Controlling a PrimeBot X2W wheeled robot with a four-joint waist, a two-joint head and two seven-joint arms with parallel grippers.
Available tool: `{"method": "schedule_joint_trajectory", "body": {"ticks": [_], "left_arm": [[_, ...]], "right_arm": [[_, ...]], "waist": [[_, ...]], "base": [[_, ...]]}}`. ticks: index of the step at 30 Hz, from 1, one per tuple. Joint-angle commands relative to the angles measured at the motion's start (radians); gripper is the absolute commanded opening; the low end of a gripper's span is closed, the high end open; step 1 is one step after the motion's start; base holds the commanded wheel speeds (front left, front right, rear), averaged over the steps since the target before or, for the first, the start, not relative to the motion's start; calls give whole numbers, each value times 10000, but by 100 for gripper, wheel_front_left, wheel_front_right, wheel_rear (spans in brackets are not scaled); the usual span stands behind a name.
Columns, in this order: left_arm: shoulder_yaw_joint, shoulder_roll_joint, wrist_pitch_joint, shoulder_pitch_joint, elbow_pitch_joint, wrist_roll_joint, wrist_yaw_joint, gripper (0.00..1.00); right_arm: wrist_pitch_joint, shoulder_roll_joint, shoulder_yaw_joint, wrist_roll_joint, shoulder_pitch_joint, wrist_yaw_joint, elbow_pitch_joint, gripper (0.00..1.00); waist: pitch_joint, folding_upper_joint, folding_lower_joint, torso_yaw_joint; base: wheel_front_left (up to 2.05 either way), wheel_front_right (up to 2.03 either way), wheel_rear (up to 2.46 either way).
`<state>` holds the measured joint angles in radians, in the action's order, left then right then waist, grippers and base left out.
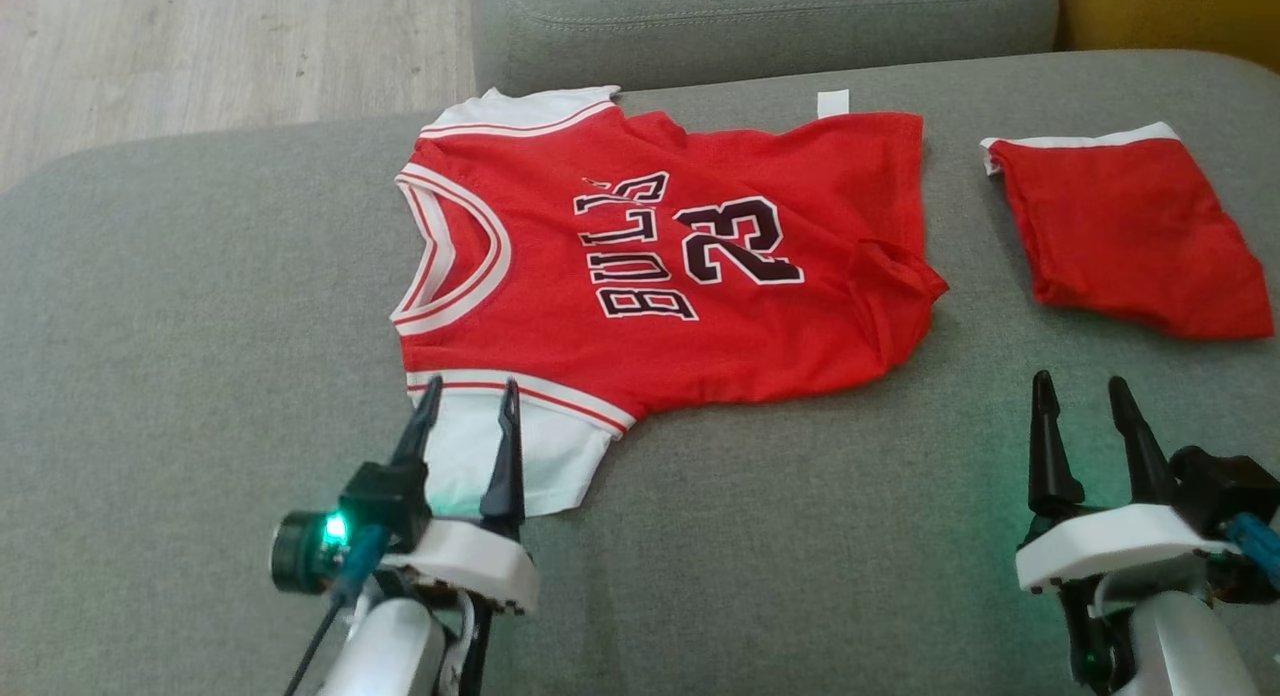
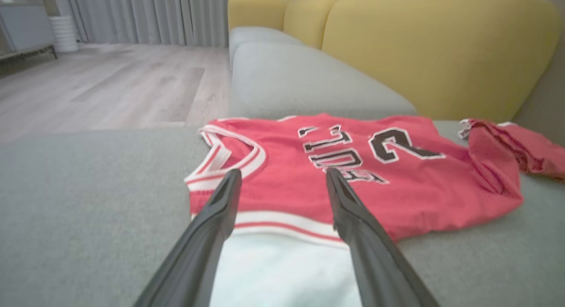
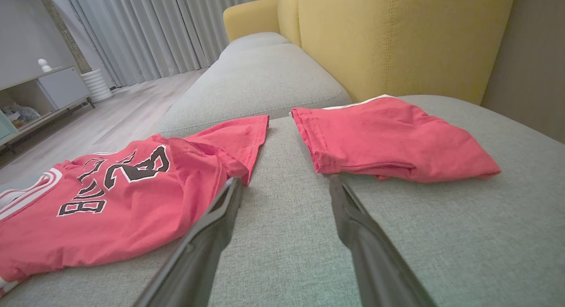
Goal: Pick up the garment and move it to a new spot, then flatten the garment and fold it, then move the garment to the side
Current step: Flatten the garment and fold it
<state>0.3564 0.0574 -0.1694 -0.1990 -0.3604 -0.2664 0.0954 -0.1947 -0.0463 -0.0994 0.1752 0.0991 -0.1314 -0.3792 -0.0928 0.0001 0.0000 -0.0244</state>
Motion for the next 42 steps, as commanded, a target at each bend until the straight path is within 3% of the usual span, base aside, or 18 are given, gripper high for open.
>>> {"method": "schedule_joint_trajectory", "body": {"ticks": [1,9,17,30,31,32,37,42], "left_arm": [[-245,115,84,-168,224,-27,-13,100],[28,280,1705,8,-455,22,254,100],[-335,597,2161,-12,-875,170,1138,100],[-77,635,3131,-74,-1517,-174,812,100],[-28,639,3245,-62,-1540,-202,747,53],[14,643,3330,-53,-1539,-228,687,0],[14,646,3158,-59,-1177,-317,645,0],[-196,600,2155,-205,-451,-413,683,0]], "right_arm": [[-112,-40,236,20,413,7,331,100],[-184,-40,329,81,428,7,234,100],[-227,-40,422,155,487,7,185,100],[-275,-39,460,156,600,7,89,100],[-276,-39,457,154,608,7,75,100],[-278,-39,453,152,613,7,60,100],[-292,-39,419,139,612,7,-4,100],[-251,-39,417,81,677,7,-22,100]], "waist": [[-9,-1,0,20],[-36,-1,0,75],[-169,-1,0,-76],[-306,-1,0,-188],[-295,-1,0,-195],[-284,-1,0,-199],[-208,-1,0,-149],[-158,-1,0,17]], "base": [[0,0,0],[0,0,0],[0,0,0],[0,0,0],[0,0,0],[0,0,0],[0,0,0],[0,0,0]]}}
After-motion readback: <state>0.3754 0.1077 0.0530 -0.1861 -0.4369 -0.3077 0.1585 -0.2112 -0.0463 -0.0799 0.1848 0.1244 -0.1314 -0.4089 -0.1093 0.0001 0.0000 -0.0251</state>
